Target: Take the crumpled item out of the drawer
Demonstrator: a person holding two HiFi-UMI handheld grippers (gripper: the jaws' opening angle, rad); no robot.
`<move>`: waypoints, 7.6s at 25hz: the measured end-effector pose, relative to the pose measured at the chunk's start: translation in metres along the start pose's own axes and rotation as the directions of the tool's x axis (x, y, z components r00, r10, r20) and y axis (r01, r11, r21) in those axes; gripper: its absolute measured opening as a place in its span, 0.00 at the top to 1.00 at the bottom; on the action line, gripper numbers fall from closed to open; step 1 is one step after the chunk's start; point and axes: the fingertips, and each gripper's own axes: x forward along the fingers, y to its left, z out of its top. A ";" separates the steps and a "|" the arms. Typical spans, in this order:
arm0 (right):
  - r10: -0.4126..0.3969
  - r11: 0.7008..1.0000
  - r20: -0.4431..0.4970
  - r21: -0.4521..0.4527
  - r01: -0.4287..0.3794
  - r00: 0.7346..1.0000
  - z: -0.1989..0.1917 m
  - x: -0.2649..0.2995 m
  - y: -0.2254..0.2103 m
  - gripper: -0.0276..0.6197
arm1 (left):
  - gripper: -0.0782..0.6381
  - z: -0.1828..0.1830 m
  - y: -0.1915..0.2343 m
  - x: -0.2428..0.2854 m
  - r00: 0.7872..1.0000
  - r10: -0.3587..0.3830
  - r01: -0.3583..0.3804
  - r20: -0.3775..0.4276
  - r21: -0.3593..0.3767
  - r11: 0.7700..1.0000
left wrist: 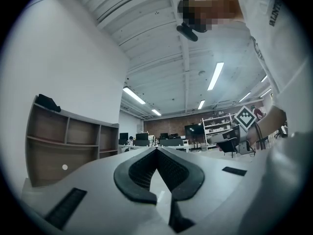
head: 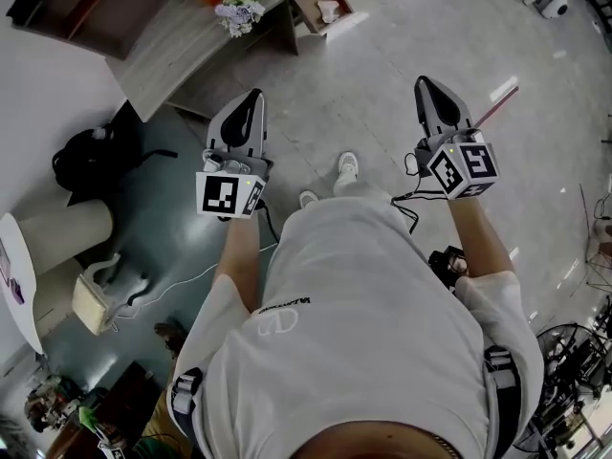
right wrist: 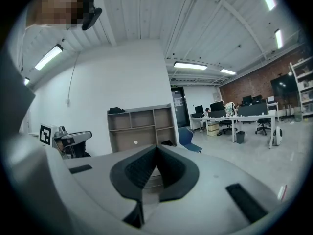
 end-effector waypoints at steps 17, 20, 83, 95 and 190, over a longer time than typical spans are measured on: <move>0.106 0.994 0.007 -0.025 -0.105 0.994 0.025 0.058 -0.096 0.95 | 0.89 -0.001 -0.038 0.119 1.000 0.021 -0.021 -0.010 0.024 1.000; 0.116 0.993 0.003 -0.021 -0.116 0.993 0.024 0.067 -0.103 0.95 | 0.89 -0.008 -0.034 0.124 0.999 0.031 -0.031 -0.028 0.020 0.999; 0.022 0.997 -0.430 0.075 0.011 0.902 -0.210 0.480 -0.169 0.95 | 0.89 -0.340 0.156 0.389 0.947 -0.124 0.026 -0.298 -0.312 0.950; 0.021 0.985 -0.520 0.158 0.072 0.854 -0.326 0.526 -0.198 0.95 | 0.89 -0.444 0.175 0.403 0.923 -0.078 -0.054 -0.377 -0.328 0.943; -0.047 0.997 -0.789 0.004 0.082 0.612 -0.506 0.602 -0.238 0.81 | 0.89 -0.583 0.140 0.445 0.898 -0.163 -0.054 -0.408 -0.470 0.881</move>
